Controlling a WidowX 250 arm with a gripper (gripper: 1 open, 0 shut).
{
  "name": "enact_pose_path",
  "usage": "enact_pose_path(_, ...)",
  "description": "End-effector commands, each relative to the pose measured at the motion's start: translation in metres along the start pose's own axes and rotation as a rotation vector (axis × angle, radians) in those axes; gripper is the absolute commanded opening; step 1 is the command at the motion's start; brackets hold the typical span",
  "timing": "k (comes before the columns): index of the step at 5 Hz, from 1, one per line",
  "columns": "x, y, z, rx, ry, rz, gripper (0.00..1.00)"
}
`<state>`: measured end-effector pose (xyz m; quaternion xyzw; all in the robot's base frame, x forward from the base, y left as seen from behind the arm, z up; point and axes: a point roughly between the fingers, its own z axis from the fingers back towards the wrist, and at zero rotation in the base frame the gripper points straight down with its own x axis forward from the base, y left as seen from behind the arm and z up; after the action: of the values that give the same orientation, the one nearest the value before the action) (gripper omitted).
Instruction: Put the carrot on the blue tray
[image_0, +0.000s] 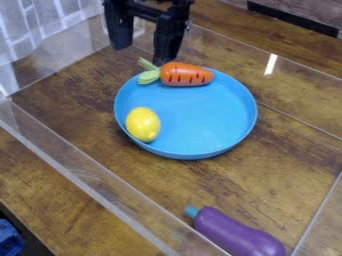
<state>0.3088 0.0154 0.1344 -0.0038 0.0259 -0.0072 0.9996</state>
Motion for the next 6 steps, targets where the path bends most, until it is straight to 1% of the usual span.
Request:
enact_pose_path(1, -0.007, 0.006, 0.009, -0.003, -0.036, 0.0, 1.0)
enact_pose_path(2, -0.011, 0.007, 0.01, -0.003, -0.037, -0.016, 1.0)
enact_pose_path(4, 0.004, 0.005, -0.003, -0.005, -0.036, -0.004, 1.0)
enact_pose_path(5, 0.005, 0.003, 0.005, -0.003, -0.046, -0.018, 1.0)
enact_pose_path(6, 0.01, 0.003, -0.012, -0.004, -0.048, -0.048, 1.0)
